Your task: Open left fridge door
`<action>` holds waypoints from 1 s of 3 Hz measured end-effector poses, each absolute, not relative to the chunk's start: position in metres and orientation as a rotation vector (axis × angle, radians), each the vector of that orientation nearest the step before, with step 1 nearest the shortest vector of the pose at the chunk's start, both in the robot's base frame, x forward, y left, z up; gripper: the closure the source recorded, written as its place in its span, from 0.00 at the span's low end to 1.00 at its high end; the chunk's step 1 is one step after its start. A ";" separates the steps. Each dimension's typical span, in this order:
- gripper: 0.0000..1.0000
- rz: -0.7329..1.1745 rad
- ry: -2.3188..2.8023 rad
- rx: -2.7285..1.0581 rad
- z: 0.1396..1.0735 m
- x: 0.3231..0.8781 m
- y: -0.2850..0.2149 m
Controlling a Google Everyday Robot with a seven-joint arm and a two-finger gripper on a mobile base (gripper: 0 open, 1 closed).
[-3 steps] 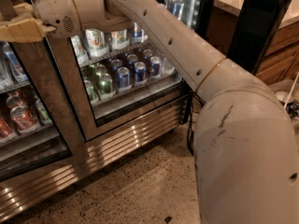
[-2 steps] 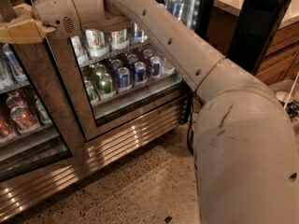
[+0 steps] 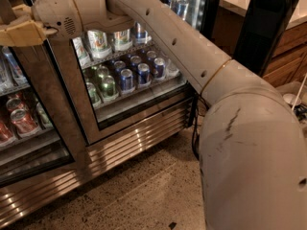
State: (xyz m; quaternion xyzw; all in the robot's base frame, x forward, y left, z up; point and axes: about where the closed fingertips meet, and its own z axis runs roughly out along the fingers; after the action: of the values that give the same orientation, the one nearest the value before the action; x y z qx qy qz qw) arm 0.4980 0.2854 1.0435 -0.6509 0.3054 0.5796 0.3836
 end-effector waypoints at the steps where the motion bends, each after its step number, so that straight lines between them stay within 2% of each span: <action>1: 1.00 1.482 0.772 -1.673 1.043 0.496 0.285; 3: 1.00 1.491 0.756 -1.699 1.040 0.489 0.281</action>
Offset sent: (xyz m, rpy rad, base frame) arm -0.1323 0.0843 -0.0355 -0.1987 -0.1601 0.4288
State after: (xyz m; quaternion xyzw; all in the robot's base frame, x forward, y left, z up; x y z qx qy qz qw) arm 0.4887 0.2808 1.0401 -0.6623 0.2945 0.5812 0.3700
